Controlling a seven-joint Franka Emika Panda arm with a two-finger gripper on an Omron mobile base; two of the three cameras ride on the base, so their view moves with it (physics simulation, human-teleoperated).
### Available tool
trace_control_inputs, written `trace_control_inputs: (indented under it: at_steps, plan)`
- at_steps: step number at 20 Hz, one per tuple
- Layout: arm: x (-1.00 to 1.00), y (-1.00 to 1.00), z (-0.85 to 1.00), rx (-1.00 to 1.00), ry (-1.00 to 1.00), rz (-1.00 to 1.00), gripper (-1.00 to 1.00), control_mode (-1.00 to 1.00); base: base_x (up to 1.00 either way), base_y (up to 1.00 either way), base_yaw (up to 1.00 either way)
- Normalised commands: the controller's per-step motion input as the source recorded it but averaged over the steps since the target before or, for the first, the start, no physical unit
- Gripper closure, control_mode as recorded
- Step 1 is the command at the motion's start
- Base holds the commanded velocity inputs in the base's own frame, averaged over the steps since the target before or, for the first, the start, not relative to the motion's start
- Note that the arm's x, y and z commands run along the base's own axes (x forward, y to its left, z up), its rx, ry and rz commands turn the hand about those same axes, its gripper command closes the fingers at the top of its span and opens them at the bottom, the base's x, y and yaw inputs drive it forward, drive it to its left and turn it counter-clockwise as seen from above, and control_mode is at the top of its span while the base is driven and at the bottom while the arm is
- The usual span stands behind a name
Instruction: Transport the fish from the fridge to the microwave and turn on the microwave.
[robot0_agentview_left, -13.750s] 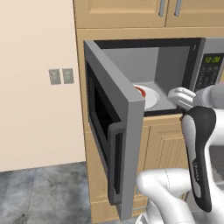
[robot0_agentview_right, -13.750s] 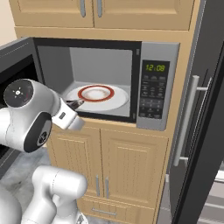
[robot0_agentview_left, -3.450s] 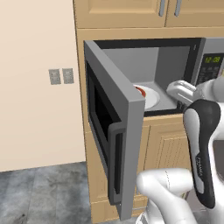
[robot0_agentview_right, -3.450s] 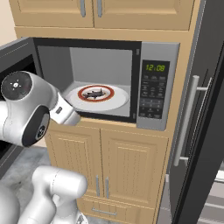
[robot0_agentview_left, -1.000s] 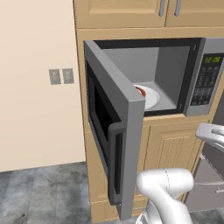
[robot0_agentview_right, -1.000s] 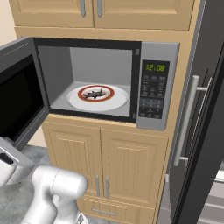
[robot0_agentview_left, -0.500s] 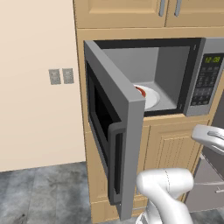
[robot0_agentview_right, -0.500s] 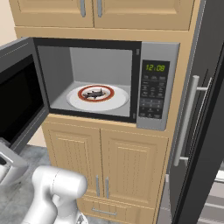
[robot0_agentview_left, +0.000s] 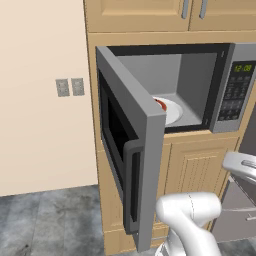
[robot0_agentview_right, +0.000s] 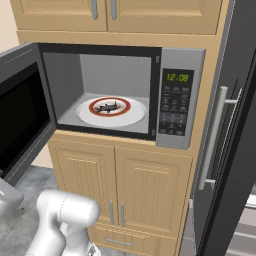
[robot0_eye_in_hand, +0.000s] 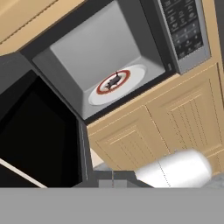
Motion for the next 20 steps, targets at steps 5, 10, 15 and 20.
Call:
trace_control_inputs:
  at_steps: [5, 10, 15, 20]
  plan:
    - [-0.18, 0.12, 0.0, 0.0, 0.0, 0.0, 1.0, -1.0, 0.0, 0.0, 0.0]
    - [-0.18, 0.16, 0.0, 0.0, -0.01, 0.0, 1.0, -1.0, 0.0, 0.0, 0.0]
    - [-0.07, 0.2, 0.0, 0.0, -0.01, 0.0, 1.0, -1.0, 0.0, 0.0, 0.0]
    - [-0.01, 0.23, 0.0, 0.0, -0.02, 0.0, 1.0, -1.0, 0.0, 0.0, 0.0]
